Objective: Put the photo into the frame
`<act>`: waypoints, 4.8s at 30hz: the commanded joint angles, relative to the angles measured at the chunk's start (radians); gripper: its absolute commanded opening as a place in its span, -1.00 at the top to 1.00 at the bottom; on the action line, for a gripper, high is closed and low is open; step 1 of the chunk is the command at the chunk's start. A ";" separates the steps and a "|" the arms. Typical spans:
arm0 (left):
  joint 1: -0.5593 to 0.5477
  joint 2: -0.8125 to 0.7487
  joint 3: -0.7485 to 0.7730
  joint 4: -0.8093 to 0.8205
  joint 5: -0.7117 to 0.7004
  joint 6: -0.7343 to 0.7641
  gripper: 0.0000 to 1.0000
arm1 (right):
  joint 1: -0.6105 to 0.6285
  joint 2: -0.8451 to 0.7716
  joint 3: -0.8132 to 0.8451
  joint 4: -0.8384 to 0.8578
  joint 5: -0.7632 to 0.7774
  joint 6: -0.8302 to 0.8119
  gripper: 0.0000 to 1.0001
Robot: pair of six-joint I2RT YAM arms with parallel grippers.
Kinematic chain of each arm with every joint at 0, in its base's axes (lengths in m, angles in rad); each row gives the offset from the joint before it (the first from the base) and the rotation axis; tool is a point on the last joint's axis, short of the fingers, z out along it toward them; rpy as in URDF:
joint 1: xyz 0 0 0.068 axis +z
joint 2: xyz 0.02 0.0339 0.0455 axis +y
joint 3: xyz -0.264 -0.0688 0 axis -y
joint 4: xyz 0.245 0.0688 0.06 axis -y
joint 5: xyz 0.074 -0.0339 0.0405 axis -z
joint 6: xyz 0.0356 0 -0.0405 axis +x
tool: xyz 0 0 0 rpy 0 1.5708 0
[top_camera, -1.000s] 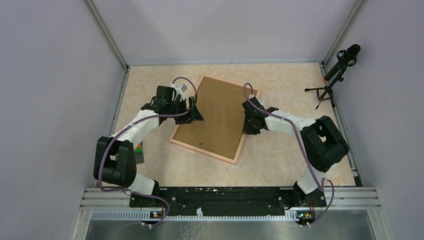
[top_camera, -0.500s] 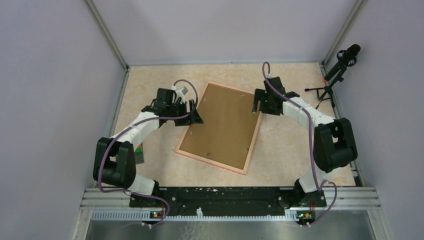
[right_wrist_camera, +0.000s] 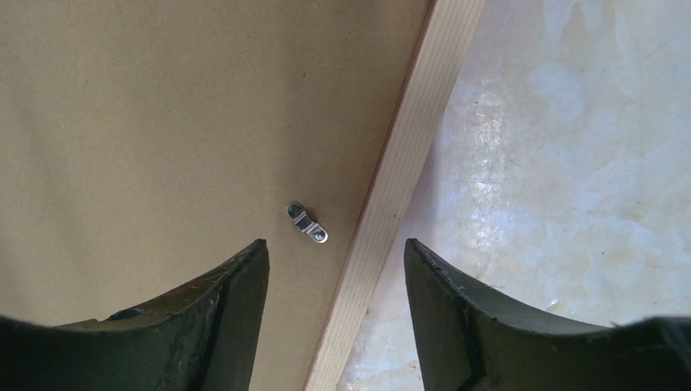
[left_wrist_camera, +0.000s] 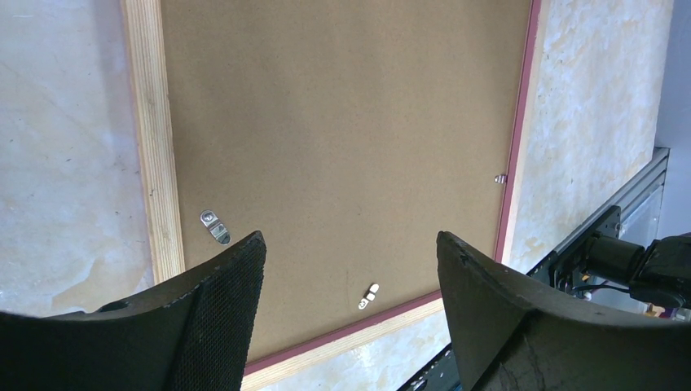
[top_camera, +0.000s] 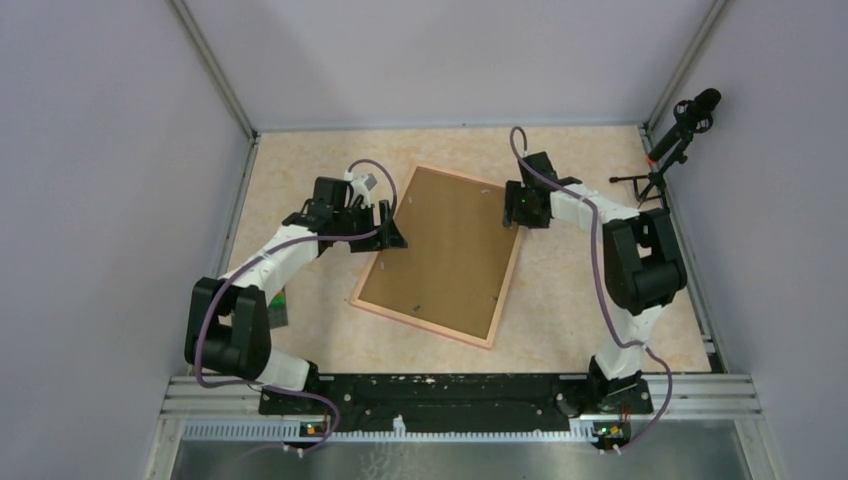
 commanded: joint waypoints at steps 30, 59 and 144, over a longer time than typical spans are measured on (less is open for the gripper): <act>-0.004 -0.033 -0.007 0.038 0.017 0.012 -0.61 | -0.009 -0.010 0.086 -0.044 -0.049 0.137 0.19; -0.004 -0.048 -0.015 0.048 0.030 0.006 -0.62 | 0.004 0.176 0.229 -0.267 0.107 0.177 0.78; -0.004 -0.039 -0.014 0.044 -0.004 0.009 -0.63 | -0.018 0.297 0.341 -0.074 -0.203 -0.412 0.00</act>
